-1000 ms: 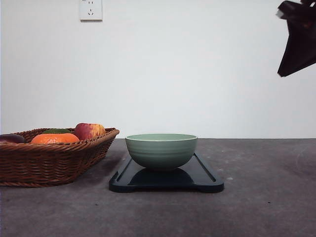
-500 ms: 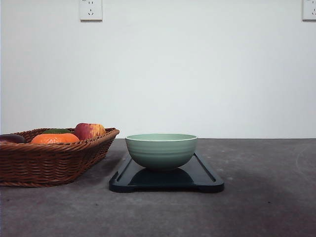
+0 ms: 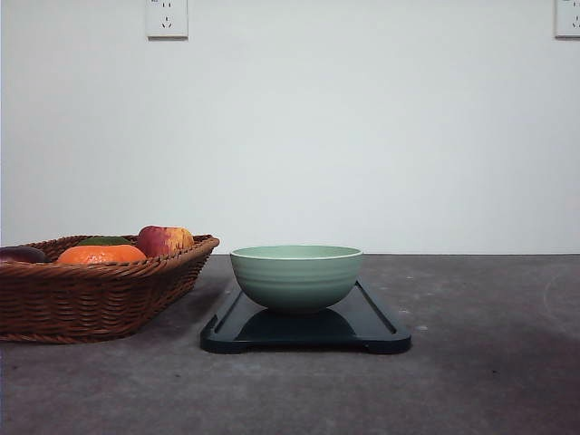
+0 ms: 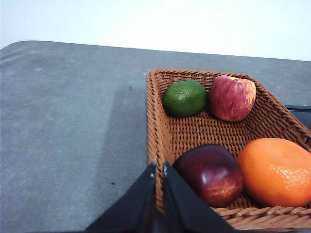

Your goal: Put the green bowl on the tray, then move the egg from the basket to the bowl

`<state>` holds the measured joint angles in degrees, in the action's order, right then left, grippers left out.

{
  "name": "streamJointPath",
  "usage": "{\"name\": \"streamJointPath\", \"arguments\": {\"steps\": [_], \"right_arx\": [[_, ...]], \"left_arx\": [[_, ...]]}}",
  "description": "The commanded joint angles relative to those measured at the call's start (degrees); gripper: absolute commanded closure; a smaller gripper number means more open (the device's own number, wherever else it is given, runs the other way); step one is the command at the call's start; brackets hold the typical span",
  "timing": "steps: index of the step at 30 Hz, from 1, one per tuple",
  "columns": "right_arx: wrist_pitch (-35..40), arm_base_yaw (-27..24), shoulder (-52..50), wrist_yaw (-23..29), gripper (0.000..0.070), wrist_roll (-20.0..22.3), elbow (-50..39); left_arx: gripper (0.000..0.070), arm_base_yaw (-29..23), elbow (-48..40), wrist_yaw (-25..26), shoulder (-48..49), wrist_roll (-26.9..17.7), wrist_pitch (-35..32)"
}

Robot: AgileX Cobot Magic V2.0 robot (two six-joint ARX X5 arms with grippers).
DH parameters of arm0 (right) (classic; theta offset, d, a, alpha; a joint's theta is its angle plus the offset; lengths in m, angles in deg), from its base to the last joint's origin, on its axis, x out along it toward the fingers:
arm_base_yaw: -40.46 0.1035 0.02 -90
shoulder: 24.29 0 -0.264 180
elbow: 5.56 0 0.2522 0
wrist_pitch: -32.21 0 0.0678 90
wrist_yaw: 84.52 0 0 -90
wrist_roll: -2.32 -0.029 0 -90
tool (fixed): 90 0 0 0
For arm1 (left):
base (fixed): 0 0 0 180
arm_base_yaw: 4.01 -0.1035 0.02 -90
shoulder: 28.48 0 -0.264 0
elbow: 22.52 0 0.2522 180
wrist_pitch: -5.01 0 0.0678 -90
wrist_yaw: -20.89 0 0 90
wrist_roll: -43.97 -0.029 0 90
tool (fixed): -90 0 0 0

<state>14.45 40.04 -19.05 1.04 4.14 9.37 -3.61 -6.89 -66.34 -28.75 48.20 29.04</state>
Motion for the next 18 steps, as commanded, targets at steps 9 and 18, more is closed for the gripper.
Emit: {"name": "streamJointPath", "arguments": {"steps": [9,18], "right_arx": [[-1.8,-0.2,-5.0,0.0,0.0684,-1.4,-0.5],[-1.8,-0.1,-5.0,0.0,0.0684,-1.4,-0.5]], "left_arx": [[0.0687,-0.1,-1.1,0.0,0.1,-0.1,0.4],[0.0687,-0.1,-1.1,0.0,0.1,-0.1,0.4]]}}
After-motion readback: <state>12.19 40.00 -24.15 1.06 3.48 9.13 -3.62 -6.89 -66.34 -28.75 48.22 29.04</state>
